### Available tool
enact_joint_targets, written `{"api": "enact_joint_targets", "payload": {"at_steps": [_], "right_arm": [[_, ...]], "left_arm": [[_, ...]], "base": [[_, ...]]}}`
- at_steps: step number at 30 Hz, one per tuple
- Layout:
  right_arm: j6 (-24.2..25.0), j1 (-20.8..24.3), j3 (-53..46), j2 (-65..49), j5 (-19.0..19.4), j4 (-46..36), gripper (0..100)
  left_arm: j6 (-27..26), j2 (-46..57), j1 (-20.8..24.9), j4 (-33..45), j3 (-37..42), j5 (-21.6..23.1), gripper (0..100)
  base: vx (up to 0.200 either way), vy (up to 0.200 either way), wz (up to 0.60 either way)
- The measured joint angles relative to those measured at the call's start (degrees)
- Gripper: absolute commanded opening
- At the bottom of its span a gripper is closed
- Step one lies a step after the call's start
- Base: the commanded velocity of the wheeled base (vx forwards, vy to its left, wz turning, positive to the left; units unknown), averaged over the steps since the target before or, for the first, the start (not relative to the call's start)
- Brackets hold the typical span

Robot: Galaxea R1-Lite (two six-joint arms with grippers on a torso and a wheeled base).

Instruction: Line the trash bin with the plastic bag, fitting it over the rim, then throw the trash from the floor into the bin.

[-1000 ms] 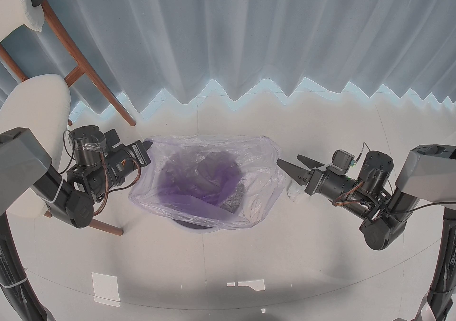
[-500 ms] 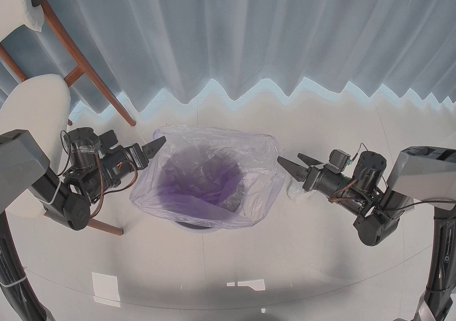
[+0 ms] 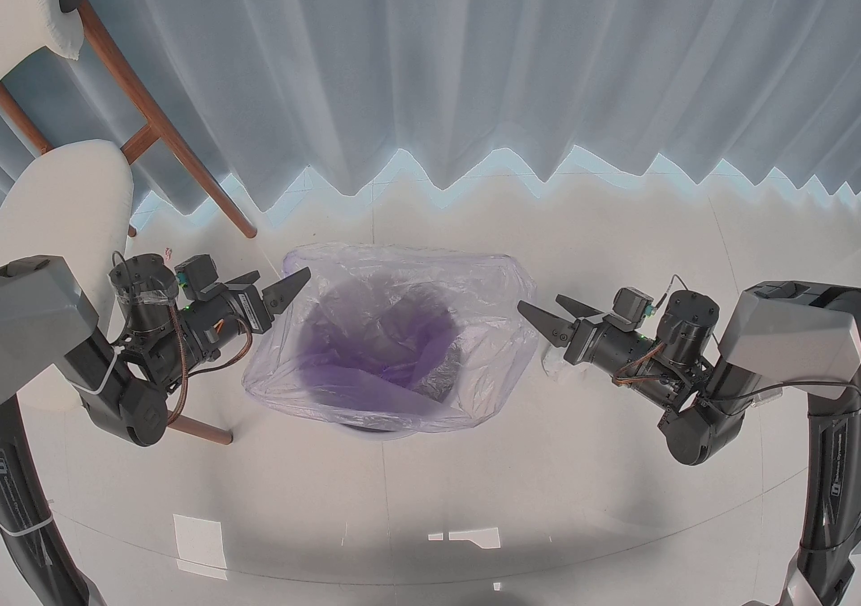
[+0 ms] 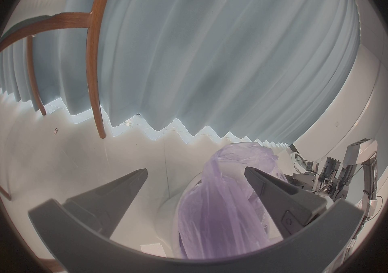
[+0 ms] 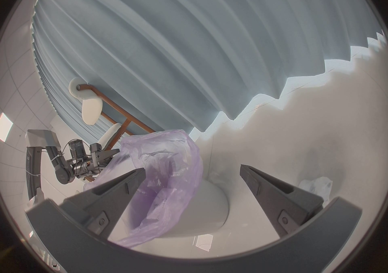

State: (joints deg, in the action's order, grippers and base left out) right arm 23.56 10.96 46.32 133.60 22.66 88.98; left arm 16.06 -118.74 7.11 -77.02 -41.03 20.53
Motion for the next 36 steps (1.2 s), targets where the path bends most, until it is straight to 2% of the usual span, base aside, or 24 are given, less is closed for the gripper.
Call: {"api": "enact_joint_targets", "payload": {"at_steps": [13,14,16,17,36], "right_arm": [[1.41,0.54,7.58,2.34,0.0,-2.52,100],[2.05,0.67,8.33,2.65,0.0,-2.97,100],[2.97,1.16,9.37,3.12,-0.02,-3.36,100],[3.23,1.39,9.79,3.36,-0.04,-3.47,0],[5.72,2.38,16.43,4.85,-0.11,-6.16,0]], "left_arm": [[0.23,-2.29,0.11,-1.54,-1.29,-0.15,100],[0.23,-2.43,0.13,-1.51,-1.33,-0.15,0],[0.26,-2.65,0.17,-1.56,-1.35,-0.12,0],[0.26,-2.73,0.17,-1.56,-1.35,-0.12,0],[0.45,-2.65,-0.04,-0.2,-2.65,0.27,0]], "base": [[0.0,0.0,0.0],[0.0,0.0,0.0],[0.0,0.0,0.0],[0.0,0.0,0.0],[0.0,0.0,0.0]]}}
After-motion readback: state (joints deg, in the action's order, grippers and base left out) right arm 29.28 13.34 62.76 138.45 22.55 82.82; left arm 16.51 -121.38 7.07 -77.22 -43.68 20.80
